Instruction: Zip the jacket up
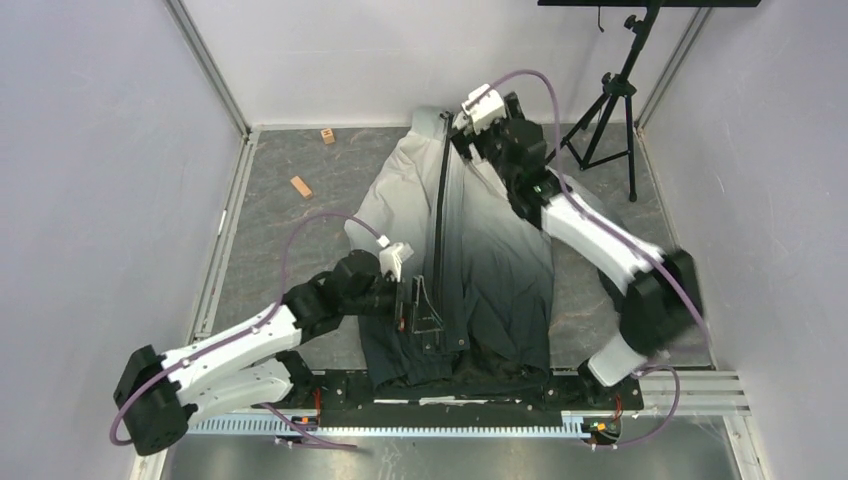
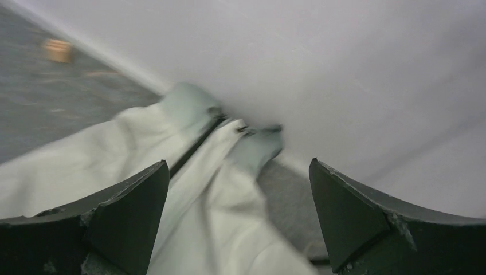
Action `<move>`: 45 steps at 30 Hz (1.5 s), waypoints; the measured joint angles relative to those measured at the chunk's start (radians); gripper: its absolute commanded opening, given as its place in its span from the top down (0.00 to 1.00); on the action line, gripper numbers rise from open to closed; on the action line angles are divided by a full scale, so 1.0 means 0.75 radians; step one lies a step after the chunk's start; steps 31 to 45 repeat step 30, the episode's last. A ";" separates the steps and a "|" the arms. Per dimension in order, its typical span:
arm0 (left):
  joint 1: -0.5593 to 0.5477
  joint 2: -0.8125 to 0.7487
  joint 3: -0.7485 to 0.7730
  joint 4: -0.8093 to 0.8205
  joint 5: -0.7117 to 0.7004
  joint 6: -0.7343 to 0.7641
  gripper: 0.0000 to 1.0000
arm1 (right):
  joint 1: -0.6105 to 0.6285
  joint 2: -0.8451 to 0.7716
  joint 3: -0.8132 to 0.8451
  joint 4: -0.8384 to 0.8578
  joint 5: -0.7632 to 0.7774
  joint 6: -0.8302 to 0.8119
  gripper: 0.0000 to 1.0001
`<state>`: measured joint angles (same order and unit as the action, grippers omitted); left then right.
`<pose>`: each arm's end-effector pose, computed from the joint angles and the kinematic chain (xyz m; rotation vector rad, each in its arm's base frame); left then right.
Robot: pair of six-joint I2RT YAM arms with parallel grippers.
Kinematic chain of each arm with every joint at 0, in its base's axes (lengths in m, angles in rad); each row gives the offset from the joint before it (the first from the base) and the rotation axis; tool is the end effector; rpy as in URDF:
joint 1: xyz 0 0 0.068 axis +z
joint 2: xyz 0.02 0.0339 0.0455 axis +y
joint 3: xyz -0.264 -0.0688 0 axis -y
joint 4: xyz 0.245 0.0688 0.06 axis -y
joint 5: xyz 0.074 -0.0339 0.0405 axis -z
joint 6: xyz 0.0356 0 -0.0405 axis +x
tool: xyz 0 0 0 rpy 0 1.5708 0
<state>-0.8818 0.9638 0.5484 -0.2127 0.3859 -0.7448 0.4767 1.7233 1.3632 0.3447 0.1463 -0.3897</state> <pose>0.1196 -0.1663 0.2235 0.4141 2.4455 -1.2453 0.3753 0.1880 0.3426 -0.5605 1.4839 -0.0481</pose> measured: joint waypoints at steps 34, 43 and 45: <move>0.060 -0.546 1.131 -0.332 -0.784 0.634 0.00 | 0.087 -1.749 -0.011 -1.149 0.408 0.453 0.01; 0.060 -0.546 1.131 -0.332 -0.784 0.634 0.00 | 0.087 -1.749 -0.011 -1.149 0.408 0.453 0.01; 0.060 -0.546 1.131 -0.332 -0.784 0.634 0.00 | 0.087 -1.749 -0.011 -1.149 0.408 0.453 0.01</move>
